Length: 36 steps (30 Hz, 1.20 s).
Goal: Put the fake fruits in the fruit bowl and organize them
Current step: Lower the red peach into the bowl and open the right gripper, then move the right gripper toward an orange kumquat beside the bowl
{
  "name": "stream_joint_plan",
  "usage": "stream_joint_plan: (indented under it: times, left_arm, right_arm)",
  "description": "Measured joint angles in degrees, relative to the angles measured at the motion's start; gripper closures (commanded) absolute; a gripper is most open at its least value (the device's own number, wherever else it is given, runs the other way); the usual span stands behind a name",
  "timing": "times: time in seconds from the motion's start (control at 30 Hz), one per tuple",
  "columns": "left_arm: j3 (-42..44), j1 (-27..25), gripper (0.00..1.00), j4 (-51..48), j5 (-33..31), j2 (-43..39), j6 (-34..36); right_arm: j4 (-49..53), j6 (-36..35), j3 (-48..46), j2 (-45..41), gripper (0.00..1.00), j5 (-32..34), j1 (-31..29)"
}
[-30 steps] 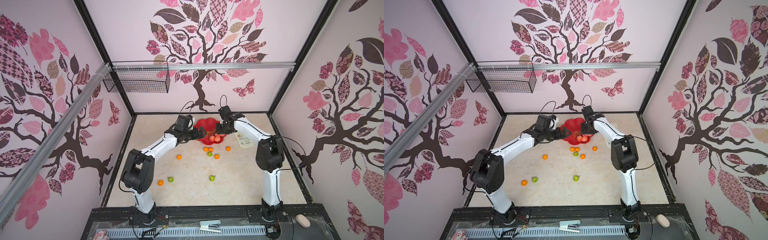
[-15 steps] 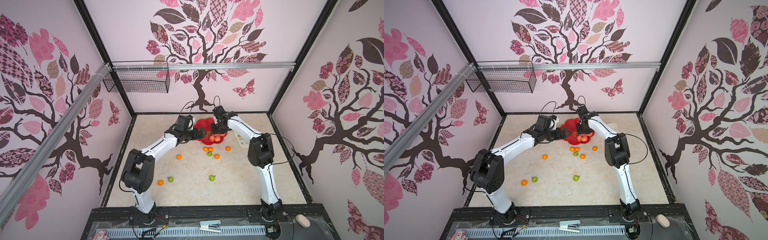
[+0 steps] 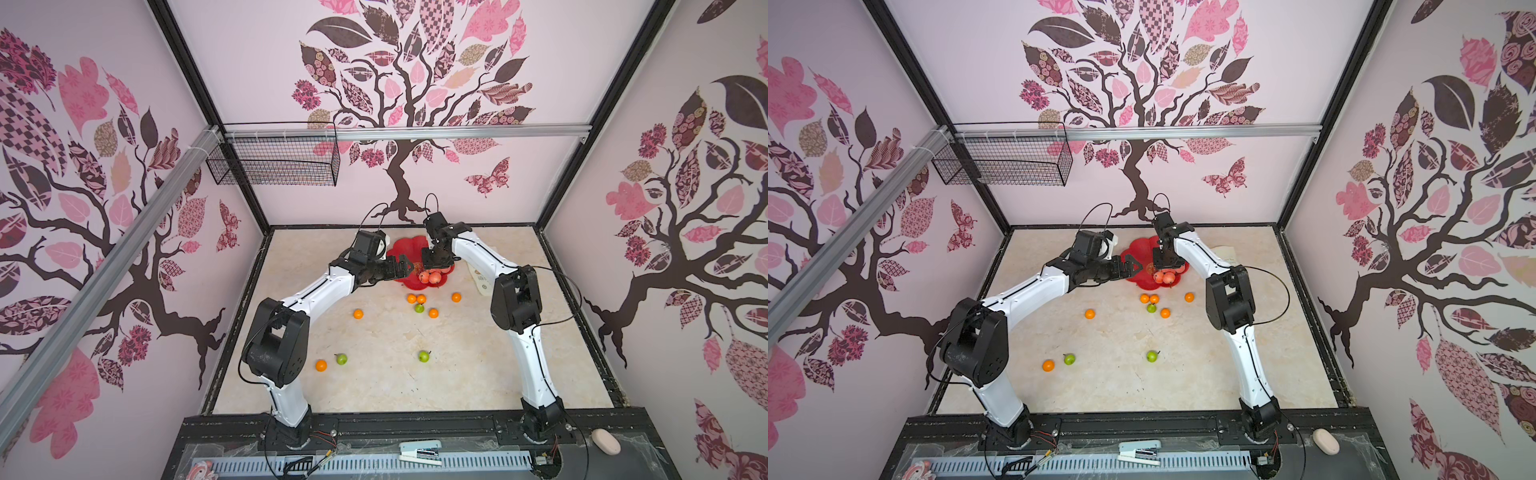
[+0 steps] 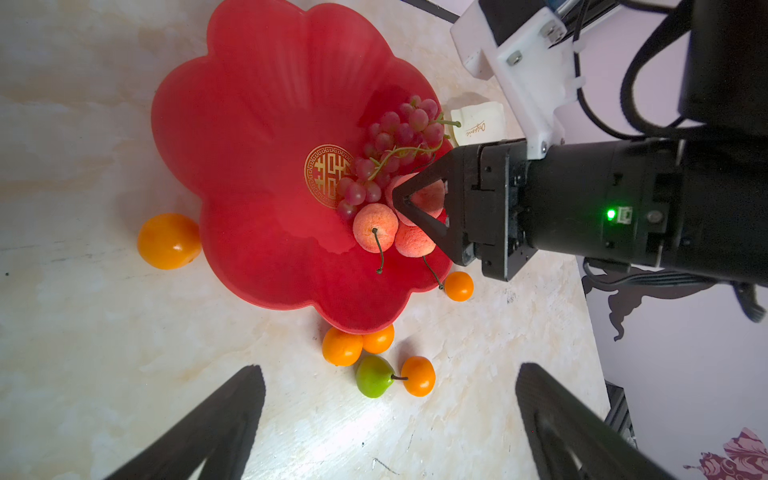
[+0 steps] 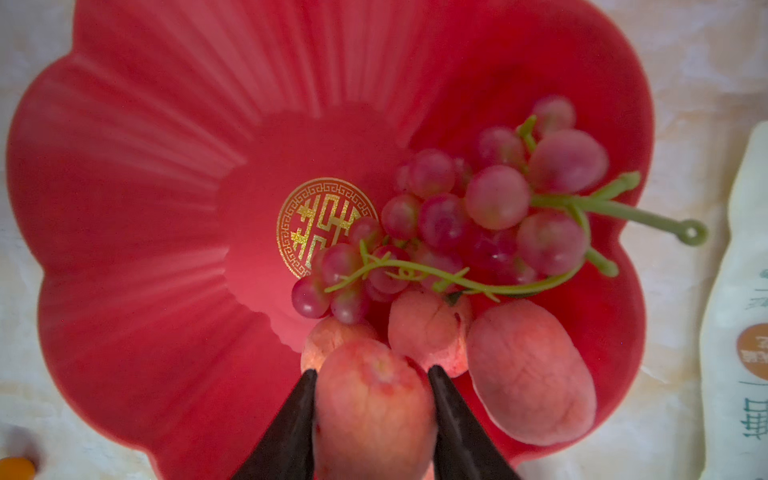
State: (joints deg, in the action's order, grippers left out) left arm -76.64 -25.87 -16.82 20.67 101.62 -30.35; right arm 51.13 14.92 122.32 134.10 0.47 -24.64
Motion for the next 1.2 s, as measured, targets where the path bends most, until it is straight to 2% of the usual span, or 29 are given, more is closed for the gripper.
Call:
stream_joint_plan:
  times: [0.37, 0.9, 1.03, 1.2]
  left_arm:
    - [0.0, 0.0, 0.02, -0.1, 0.0, 0.0, 0.1]
    - [-0.1, 0.0, 0.01, -1.3, -0.1, 0.0, 1.5]
    - [-0.1, -0.2, 0.02, -2.0, -0.6, -0.2, 3.4]
    - [-0.1, -3.1, 0.01, -2.3, -1.9, -1.2, 6.7]
  right_arm:
    - [0.9, 0.0, 2.6, 0.1, 0.5, 0.0, 0.0]
    - [1.0, 0.0, 2.8, -0.3, 0.48, 0.9, 0.0]
    - [-1.5, -0.2, -2.9, -4.1, 0.47, 0.8, 0.0]
    - [-6.0, 0.2, -15.7, -14.9, 0.47, 1.0, 0.0]
